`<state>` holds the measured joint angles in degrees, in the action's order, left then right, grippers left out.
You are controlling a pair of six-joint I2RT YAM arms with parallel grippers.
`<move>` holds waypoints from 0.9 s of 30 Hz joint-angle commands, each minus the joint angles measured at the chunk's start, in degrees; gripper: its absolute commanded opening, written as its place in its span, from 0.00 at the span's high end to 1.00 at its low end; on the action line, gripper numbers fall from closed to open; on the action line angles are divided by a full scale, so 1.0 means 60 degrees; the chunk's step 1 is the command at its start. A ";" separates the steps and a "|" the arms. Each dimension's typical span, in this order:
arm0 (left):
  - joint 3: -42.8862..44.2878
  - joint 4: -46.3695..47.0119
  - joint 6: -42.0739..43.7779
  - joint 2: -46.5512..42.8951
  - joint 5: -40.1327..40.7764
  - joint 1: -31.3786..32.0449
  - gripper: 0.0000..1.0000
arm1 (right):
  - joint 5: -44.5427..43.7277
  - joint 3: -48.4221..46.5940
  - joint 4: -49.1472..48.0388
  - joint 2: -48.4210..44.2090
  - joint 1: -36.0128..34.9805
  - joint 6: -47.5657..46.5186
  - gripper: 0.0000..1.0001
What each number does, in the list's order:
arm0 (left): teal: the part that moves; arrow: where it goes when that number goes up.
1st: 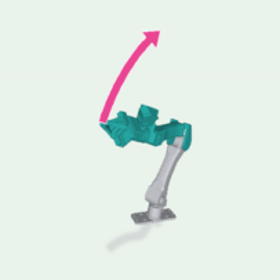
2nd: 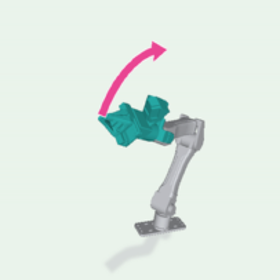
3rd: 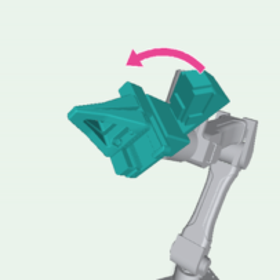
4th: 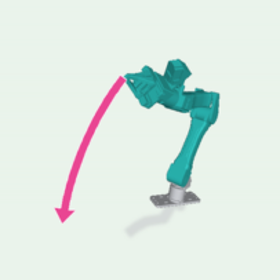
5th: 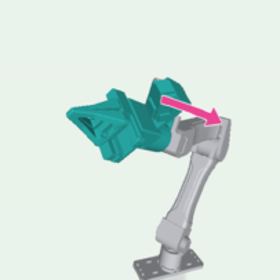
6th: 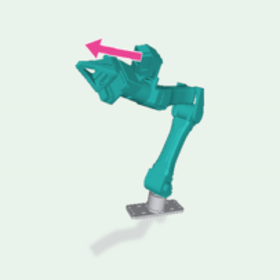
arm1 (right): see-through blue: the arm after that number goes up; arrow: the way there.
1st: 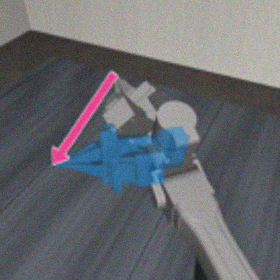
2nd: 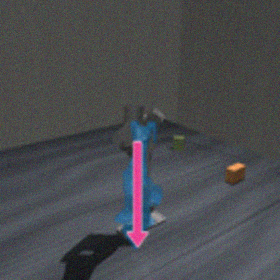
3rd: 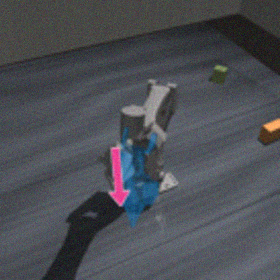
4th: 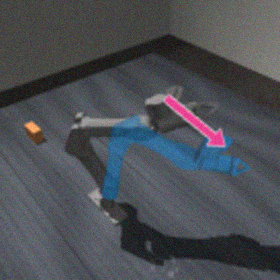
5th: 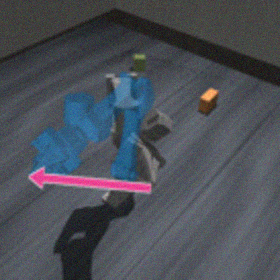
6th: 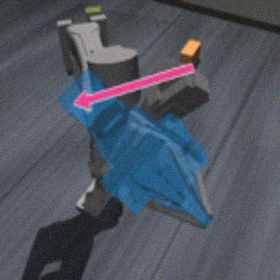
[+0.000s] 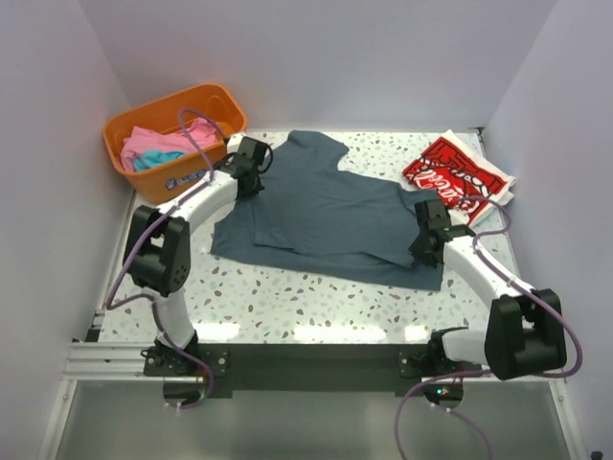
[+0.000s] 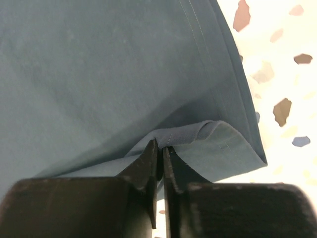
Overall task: Fold and stack the t-shirts
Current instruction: Fold the tshirt
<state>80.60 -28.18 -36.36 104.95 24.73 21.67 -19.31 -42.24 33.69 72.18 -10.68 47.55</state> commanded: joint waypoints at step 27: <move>-0.3969 0.0009 -0.1513 -0.4057 -0.1308 0.1808 0.00 | 0.3337 -0.0020 -0.1850 0.0783 -0.0681 -0.1480 0.01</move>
<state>59.81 -29.50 -42.02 83.33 19.00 32.80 -0.89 -41.95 25.69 72.53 -13.87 39.31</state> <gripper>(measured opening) 0.997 0.986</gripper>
